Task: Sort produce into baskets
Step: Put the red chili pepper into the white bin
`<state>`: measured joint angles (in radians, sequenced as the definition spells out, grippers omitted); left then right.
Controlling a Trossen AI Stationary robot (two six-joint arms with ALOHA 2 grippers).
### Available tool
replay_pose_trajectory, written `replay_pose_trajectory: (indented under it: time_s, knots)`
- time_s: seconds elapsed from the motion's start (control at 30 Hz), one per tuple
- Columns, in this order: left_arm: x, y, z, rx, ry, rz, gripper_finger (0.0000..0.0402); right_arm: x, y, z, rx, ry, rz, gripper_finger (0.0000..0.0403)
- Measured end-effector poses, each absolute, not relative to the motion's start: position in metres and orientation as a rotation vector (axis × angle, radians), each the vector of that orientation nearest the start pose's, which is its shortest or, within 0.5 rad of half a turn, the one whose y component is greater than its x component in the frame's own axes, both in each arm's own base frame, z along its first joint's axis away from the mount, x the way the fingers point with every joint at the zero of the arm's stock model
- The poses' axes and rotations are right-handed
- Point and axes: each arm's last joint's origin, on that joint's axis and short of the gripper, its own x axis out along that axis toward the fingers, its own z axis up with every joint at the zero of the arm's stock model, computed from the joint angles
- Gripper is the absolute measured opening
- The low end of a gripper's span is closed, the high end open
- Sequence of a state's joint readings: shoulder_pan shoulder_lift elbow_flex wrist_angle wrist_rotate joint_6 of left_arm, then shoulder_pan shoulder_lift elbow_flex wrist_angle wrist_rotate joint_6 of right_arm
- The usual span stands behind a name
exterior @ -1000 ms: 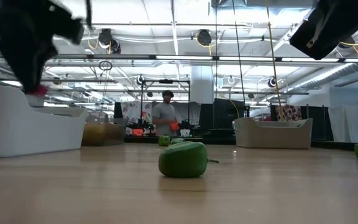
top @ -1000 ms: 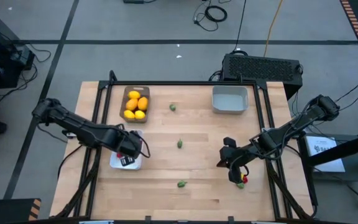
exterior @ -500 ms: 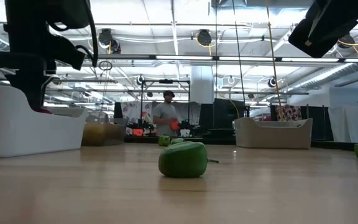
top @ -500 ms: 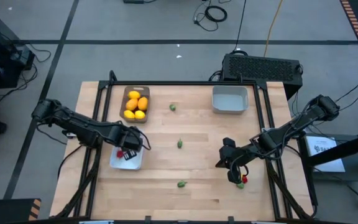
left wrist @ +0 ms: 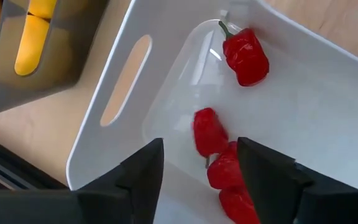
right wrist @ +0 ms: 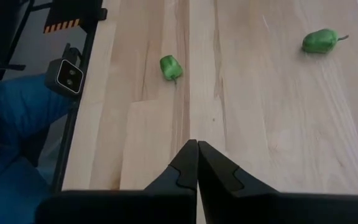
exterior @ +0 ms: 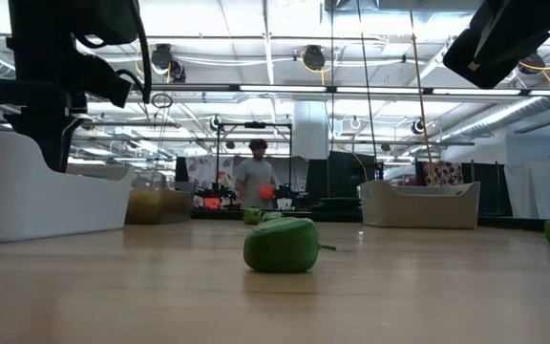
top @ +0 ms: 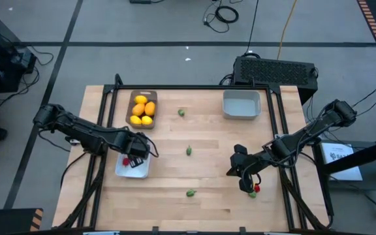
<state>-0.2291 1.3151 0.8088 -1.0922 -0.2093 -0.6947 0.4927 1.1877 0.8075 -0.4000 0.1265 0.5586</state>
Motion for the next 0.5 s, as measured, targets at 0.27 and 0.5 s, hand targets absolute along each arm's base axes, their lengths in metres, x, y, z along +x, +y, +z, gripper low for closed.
replay_pose_trajectory:
  time_s: [0.27, 0.5]
  knots:
    - [0.200, -0.043, 0.210, -0.250, 1.393, 0.502, 0.0219, 0.215, 0.112, 0.249, 0.422, 0.790, 0.113, 0.0000]
    - [0.235, -0.061, 0.223, -0.143, 0.999, 0.316, 0.0219, 0.213, 0.122, 0.252, 0.531, 0.814, 0.203, 0.0000]
